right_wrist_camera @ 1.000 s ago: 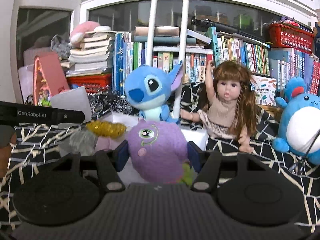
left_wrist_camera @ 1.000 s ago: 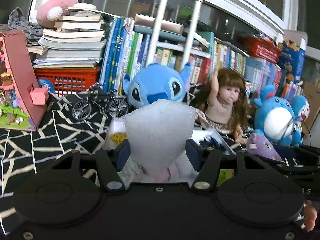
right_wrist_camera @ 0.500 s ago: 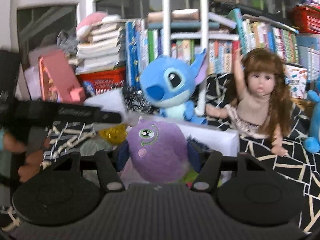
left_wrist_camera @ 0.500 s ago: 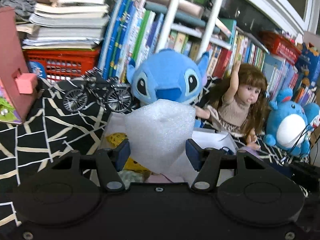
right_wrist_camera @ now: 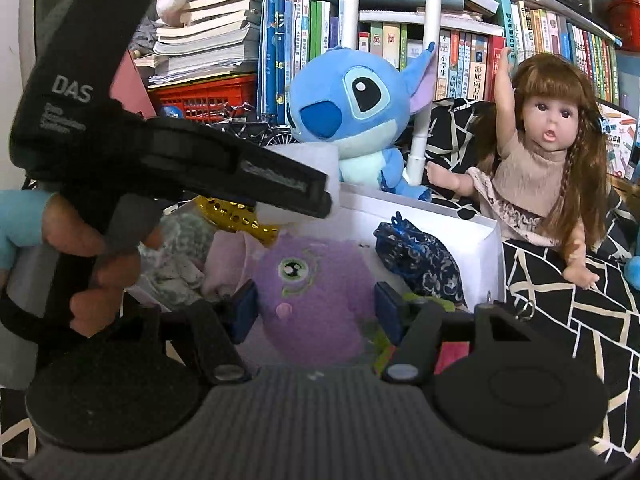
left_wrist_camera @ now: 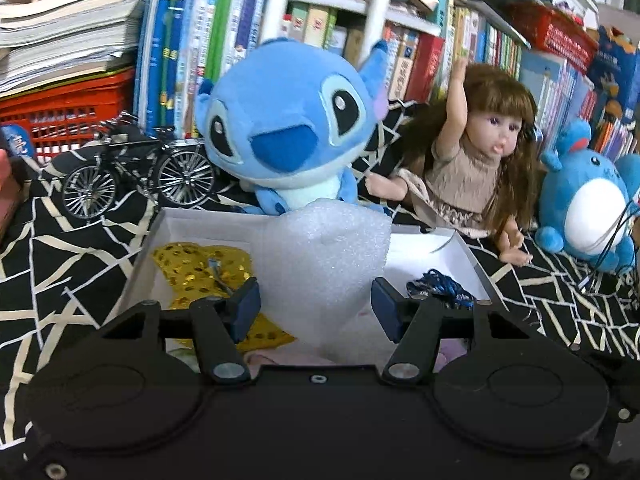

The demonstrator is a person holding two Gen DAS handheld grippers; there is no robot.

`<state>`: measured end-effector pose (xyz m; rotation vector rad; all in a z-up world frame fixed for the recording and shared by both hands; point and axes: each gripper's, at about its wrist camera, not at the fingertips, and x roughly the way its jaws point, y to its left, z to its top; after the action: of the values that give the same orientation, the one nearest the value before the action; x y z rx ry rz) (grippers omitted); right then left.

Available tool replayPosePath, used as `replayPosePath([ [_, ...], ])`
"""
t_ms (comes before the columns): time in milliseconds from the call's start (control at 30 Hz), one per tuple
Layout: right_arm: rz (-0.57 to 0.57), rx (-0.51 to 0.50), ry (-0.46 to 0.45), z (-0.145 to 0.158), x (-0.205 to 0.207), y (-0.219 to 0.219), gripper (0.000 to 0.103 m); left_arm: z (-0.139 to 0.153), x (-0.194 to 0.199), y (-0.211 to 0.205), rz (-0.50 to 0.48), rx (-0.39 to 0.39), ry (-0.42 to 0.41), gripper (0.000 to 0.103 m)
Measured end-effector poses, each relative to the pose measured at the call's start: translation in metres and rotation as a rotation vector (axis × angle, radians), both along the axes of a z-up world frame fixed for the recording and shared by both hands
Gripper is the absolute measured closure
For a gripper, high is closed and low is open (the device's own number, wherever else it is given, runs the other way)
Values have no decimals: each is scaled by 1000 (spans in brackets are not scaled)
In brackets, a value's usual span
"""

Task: Organize soft objects
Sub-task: 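Open the left tool to drop the white cube while the right tool releases the purple plush into the box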

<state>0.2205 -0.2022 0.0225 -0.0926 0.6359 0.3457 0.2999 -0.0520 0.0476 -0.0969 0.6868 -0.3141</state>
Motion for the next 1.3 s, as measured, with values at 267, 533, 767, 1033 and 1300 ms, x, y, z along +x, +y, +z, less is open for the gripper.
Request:
replayPosePath([
  [267,3,-14,-4,-7,8,-1,39,-10,4,-15,-33,49,4,45],
  [533,-11,4,1,-12,12,-9,39,-14,6,-16,-35,56,0,44],
  [767,-27,24,-5,-11,11,-13,29,-13,6,-17,-28,66,-3,43],
  [1033,-23,27,-23,-7,1,-11,18,-4,-4,-13,-8,83,-20,25],
  [1300,-16,-2,-66,-3,-19,-7,9,7,-36,-3,70,121,-70,18],
])
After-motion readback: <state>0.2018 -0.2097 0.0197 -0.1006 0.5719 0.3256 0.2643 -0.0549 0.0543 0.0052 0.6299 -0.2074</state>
